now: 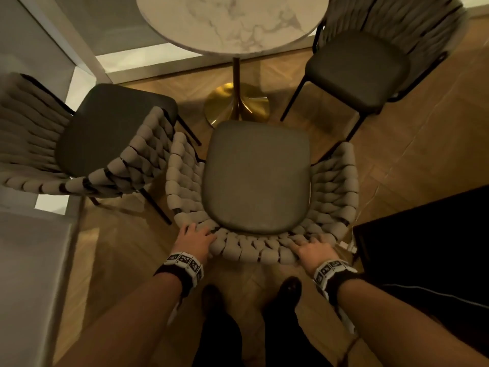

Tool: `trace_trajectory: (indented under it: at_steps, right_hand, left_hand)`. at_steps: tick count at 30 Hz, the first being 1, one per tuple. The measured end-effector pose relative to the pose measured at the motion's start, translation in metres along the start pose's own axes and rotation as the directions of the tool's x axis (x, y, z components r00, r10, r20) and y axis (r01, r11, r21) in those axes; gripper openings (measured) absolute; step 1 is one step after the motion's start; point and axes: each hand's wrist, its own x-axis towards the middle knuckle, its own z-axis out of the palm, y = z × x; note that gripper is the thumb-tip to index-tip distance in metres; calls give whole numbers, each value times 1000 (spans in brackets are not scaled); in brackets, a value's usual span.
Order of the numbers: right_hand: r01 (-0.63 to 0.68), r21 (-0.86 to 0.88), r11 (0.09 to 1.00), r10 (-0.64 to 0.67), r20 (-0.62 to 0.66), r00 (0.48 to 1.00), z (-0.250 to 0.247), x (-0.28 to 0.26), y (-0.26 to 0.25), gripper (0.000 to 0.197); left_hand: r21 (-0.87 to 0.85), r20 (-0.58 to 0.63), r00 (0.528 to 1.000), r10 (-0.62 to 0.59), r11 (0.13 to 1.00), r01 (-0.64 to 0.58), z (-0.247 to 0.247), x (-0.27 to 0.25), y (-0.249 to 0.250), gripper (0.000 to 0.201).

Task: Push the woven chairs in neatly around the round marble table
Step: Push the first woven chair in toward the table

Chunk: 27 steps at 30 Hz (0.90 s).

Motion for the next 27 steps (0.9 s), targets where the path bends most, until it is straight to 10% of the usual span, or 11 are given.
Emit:
trace_trajectory:
  at_steps: [14, 21, 27]
  right_hand:
    - [88, -165, 982, -101, -78, 992, -68, 72, 100, 40]
    - [45, -129, 991, -53, -54, 997, -71, 73, 108, 50]
    - [-75, 6, 997, 75, -71, 995, -87, 91, 110, 51]
  left_hand:
    - [-249, -13, 910, -414, 883, 398, -31, 28, 28, 56]
    - [-121, 245, 944, -223, 959, 258, -24, 58, -7, 48]
    - [-126, 213, 968, -131, 979, 160, -50, 89, -20, 44]
